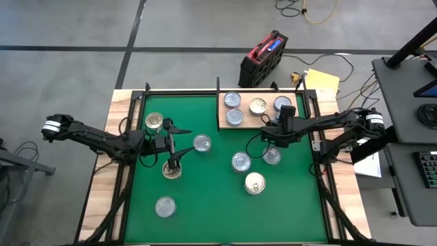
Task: Stack canned seafood by type on shelf
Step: Put the green/blue tuna can on the shelf
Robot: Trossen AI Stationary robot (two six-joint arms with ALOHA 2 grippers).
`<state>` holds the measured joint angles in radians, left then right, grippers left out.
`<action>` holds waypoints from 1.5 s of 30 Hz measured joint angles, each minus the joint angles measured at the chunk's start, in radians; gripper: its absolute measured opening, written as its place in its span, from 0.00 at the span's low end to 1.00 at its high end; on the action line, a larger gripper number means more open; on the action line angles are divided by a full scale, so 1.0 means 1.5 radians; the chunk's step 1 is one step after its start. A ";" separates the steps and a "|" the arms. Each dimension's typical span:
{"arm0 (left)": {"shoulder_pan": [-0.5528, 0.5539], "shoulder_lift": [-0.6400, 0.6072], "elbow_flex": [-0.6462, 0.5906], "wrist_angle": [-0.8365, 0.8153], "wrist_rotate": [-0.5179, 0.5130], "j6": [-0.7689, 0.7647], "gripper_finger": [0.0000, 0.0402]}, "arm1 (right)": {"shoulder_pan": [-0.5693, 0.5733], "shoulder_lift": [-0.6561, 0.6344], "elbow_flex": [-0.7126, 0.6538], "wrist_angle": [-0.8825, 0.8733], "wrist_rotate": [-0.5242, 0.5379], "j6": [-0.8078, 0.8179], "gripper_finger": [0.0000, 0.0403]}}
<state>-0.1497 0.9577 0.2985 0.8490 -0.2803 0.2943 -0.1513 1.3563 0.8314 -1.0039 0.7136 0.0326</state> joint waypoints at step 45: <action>0.000 0.000 0.000 -0.005 0.000 0.000 0.66 | -0.028 -0.027 0.002 -0.028 -0.064 0.138 0.49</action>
<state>-0.1497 0.9577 0.2985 0.8422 -0.2802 0.2940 -0.1932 1.3163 0.8347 -1.0454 0.6180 0.2389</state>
